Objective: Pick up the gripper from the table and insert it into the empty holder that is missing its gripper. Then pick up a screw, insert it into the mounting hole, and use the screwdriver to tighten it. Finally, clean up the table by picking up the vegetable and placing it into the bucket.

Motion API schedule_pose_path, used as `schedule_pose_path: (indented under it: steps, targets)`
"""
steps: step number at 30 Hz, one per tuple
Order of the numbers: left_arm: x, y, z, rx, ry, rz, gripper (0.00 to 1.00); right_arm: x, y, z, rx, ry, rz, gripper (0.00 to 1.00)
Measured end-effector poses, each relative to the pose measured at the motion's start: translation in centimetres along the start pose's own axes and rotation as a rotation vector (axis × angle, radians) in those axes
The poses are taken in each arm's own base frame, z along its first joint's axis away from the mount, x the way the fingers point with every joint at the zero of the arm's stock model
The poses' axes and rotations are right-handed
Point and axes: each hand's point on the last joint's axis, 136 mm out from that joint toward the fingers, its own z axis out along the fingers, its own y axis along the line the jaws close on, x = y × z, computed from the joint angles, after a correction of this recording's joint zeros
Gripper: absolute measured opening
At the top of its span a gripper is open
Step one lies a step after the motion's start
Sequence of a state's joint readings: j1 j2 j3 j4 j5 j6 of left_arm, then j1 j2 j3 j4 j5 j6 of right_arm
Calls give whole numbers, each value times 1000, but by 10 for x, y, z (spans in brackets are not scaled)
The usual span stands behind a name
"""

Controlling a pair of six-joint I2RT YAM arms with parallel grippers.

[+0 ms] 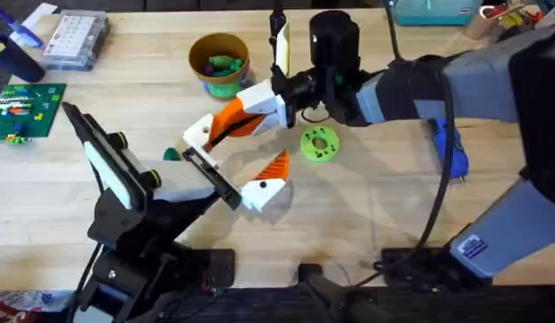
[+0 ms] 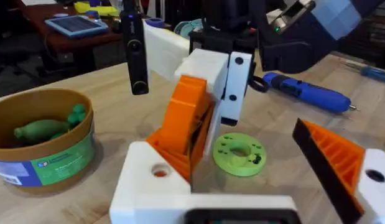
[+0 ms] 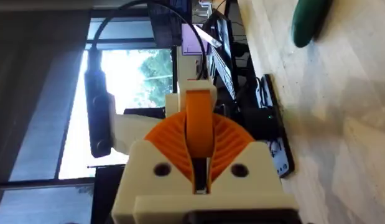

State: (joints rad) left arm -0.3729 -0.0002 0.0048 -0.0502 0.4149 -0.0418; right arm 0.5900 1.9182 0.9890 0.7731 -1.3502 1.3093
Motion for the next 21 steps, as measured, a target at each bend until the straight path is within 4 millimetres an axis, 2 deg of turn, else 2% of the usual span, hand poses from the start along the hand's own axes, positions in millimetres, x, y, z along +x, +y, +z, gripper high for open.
schedule_pose_path:
  steps: [10,21]
  targets:
    - [0,-2,0,10,0,1,990,0,0,0,0,1,1,134]
    - [0,-3,0,17,0,1,990,1,0,1,0,5,3,148]
